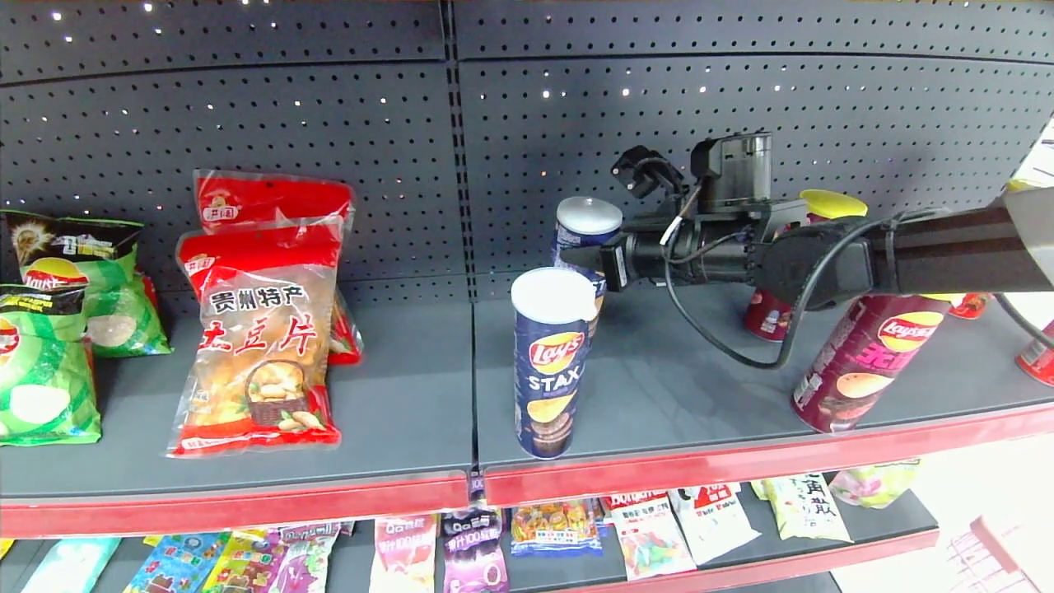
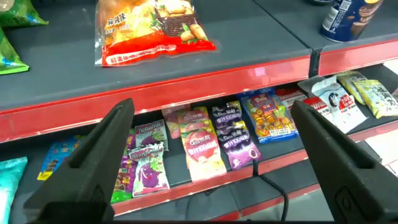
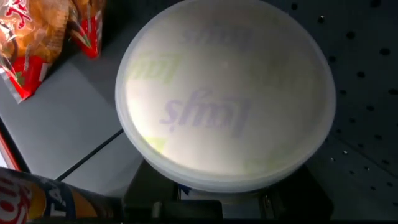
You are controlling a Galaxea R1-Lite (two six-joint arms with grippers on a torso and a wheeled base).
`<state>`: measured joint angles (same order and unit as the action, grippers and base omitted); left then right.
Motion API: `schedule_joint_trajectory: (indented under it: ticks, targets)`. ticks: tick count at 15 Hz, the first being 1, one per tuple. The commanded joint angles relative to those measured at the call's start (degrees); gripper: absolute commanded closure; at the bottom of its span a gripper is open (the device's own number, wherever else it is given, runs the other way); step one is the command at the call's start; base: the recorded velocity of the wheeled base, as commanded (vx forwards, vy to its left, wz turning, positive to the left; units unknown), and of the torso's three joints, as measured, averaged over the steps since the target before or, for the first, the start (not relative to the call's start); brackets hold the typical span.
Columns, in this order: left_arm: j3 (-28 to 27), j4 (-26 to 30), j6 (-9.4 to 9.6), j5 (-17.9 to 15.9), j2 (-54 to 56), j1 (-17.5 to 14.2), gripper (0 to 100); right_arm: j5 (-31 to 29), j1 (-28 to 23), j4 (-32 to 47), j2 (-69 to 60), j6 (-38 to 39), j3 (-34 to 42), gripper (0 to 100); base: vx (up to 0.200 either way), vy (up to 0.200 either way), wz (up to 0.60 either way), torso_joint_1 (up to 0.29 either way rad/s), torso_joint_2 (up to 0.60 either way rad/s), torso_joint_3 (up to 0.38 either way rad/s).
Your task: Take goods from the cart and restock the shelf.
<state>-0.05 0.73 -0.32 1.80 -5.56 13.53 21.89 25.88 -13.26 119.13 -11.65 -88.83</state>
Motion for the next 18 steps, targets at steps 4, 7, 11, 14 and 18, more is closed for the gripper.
schedule_joint_trajectory:
  ticks: [4, 7, 11, 14, 18]
  targets:
    - [0.0, 0.0, 0.05, 0.0, -0.2, 0.0, 0, 0.0, 0.5, 0.0, 0.8, -0.1, -0.2, 100, 0.000, 0.000, 0.00, 0.000, 0.00, 0.000]
    - [0.0, 0.0, 0.05, 0.0, -0.2, 0.0, 0, 0.1, 0.6, 0.0, 1.3, -0.1, -0.3, 100, 0.000, 0.000, 0.00, 0.000, 0.00, 0.000]
    - [0.0, 0.0, 0.14, 0.0, -0.2, 0.0, 0, 0.0, 0.5, -0.1, 2.0, -0.2, -1.0, 100, 0.000, 0.000, 0.00, 0.000, 0.00, 0.000]
    - [0.0, 0.0, 0.14, 0.0, -0.2, 0.0, 0, 0.0, 0.6, -0.1, 2.1, -0.3, -0.6, 0, 0.000, 0.000, 0.00, 0.000, 0.00, 0.000]
    - [0.0, 0.0, 0.14, 0.0, -0.2, 0.0, 0, -0.1, 0.8, -2.6, 1.9, 0.0, 0.0, 0, 0.000, 0.000, 0.00, 0.000, 0.00, 0.000]
